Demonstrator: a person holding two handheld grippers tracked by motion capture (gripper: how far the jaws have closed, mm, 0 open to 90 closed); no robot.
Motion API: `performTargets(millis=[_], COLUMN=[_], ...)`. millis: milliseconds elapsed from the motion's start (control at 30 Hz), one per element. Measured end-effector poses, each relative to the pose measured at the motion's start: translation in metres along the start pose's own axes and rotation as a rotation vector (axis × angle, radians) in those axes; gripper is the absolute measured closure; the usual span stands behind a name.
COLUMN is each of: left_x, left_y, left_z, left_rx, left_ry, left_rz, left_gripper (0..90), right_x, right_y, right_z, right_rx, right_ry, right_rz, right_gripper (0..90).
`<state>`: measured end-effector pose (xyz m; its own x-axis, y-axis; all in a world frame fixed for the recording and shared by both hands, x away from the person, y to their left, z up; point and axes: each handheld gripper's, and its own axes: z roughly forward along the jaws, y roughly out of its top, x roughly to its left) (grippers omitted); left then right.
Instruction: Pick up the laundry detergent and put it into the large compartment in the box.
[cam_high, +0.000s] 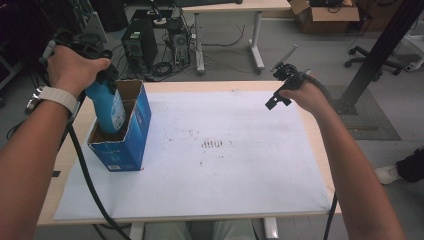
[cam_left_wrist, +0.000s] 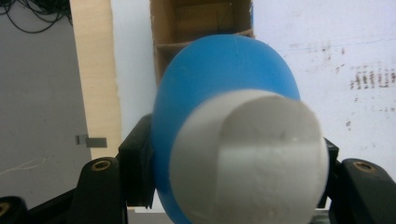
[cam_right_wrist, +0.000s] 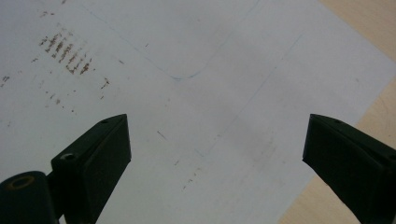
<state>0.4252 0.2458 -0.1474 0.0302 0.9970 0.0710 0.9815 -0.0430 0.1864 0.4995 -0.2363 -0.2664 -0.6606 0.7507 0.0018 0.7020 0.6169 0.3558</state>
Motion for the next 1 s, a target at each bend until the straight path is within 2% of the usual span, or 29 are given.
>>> performTargets(millis=[233,600,767,1000], left_x=[0.004,0.005,0.003,0.002], left_y=[-0.003,-0.01,-0.013,-0.017], left_z=[0.032,0.072,0.088,0.106], left_rx=[0.006,-0.003,-0.016,-0.004], left_ry=[-0.001,-0.01,-0.008,-0.009], left_rz=[0.008,0.018,0.021,0.035], left_gripper=[37.4,37.4,37.4,37.4], right_x=[0.0,0.001,0.0,-0.001], right_y=[0.0,-0.001,-0.002,-0.004], right_z=[0.001,0.004,0.005,0.006], right_rx=[0.004,0.012,0.011,0.011], right_ry=[-0.002,-0.003,-0.001,0.0], right_rz=[0.003,0.001,0.004,0.008], right_gripper=[7.6,7.6,7.6,7.7])
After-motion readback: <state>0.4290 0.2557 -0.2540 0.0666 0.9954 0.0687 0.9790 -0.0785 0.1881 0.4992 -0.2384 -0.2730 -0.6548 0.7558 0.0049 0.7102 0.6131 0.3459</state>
